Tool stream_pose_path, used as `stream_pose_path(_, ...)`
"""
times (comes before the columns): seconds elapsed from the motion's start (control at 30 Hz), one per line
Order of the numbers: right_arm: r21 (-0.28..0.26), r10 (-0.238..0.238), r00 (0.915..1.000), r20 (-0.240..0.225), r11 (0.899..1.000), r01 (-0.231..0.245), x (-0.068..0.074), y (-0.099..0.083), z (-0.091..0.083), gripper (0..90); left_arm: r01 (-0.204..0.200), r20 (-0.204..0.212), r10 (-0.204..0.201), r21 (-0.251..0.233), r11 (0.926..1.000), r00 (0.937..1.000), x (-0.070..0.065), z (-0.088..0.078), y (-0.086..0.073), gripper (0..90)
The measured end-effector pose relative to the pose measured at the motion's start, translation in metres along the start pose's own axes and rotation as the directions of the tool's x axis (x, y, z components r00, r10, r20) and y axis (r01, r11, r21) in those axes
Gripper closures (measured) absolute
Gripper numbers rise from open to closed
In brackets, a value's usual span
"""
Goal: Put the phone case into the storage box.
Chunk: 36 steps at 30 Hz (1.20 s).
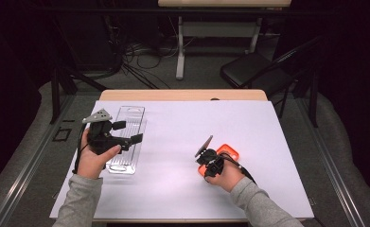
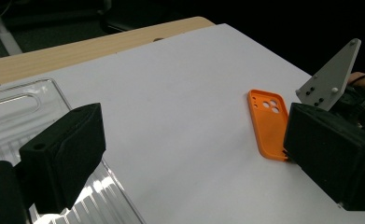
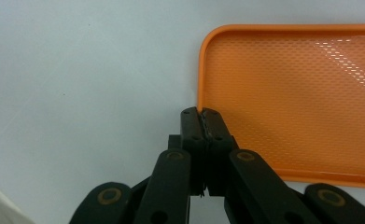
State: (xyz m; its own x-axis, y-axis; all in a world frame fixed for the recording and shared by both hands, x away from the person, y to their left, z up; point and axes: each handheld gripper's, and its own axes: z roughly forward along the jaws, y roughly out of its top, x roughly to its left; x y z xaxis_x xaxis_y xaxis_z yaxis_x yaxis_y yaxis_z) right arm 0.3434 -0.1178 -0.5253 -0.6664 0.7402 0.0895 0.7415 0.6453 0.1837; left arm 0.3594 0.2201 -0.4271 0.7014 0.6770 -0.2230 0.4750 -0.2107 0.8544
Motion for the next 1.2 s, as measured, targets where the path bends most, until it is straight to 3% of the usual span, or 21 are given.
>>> stream_pose_path(0.27,0.035,0.001,1.0000,-0.002,0.999,-0.001,-0.001,0.001,-0.002,89.8,-0.001,-0.001,0.001,0.002,1.0000,1.0000,0.001,0.000,0.000,6.0)
stream_pose_path(0.3,0.004,0.010,0.9999,-0.007,1.000,-0.010,0.000,0.000,0.000,89.7,-0.002,-0.001,0.002,0.001,1.0000,1.0000,0.001,0.000,0.000,6.0)
stream_pose_path(0.5,0.001,-0.007,1.0000,0.006,1.000,0.007,0.001,0.000,-0.002,90.0,-0.001,0.000,0.001,0.001,1.0000,1.0000,0.001,-0.001,0.000,6.2)
stream_pose_path(0.83,-0.099,-0.002,1.0000,0.000,0.995,0.002,0.003,-0.005,-0.014,90.0,-0.003,-0.003,0.003,0.000,1.0000,1.0000,0.001,-0.001,0.000,6.2)
stream_pose_path(0.87,-0.106,-0.019,0.9998,0.007,0.994,0.019,0.003,-0.006,-0.016,90.0,-0.003,-0.003,0.003,0.000,1.0000,1.0000,0.001,-0.001,0.000,6.3)
stream_pose_path(1.1,-0.204,-0.069,0.9967,0.042,0.976,0.077,0.010,-0.010,-0.026,90.0,-0.004,-0.001,0.004,0.000,1.0000,1.0000,0.000,-0.001,0.000,7.2)
stream_pose_path(1.2,-0.253,-0.107,0.9916,0.072,0.960,0.122,0.013,-0.013,-0.028,90.0,-0.007,-0.002,0.007,0.003,1.0000,1.0000,0.000,0.000,-0.001,7.5)
